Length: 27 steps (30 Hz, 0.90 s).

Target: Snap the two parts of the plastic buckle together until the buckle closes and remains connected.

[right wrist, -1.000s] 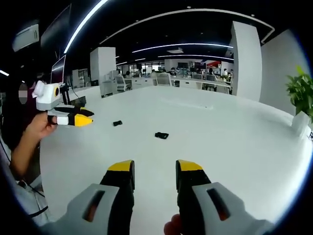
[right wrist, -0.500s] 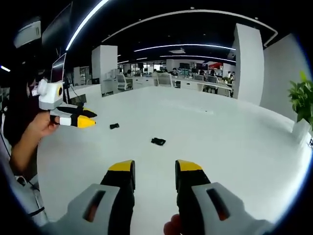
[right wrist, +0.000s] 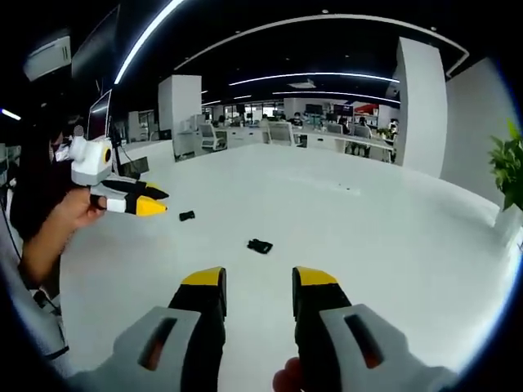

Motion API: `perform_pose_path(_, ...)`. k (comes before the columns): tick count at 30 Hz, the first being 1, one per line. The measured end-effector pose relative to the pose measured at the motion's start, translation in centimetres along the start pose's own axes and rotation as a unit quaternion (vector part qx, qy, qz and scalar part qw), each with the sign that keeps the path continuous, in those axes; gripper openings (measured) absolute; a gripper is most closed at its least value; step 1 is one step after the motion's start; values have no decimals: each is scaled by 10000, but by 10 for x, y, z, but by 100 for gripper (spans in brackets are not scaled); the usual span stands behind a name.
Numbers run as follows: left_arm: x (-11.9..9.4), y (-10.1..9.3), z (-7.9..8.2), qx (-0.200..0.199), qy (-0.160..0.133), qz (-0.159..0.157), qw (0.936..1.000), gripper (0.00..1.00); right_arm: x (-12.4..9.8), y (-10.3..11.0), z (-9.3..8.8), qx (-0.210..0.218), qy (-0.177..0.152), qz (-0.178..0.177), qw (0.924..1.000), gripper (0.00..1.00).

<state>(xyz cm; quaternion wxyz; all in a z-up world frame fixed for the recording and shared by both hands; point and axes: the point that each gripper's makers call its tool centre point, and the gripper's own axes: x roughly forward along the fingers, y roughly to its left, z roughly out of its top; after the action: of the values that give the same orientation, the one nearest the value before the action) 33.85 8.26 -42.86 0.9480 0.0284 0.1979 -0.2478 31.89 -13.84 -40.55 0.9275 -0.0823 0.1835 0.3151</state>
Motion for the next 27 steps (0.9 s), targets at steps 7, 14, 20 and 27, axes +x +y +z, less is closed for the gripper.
perform_pose_path(7, 8, -2, 1, 77, 79, -37, 9999, 31, 3, -6, 2, -16, 0, -16, 10000, 32)
perform_pose_path(14, 15, 0, -1, 100, 143, -13, 9998, 31, 7, -9, 6, -29, 1, 1, 10000, 32)
perform_pose_path(20, 22, 2, -5, 49, 249, -11, 9997, 30, 15, -9, 7, -79, 40, 96, 9999, 32)
perform_pose_path(27, 27, 5, -11, 8, 364, 22, 9993, 28, 20, -10, 11, -116, 43, 137, 9998, 32)
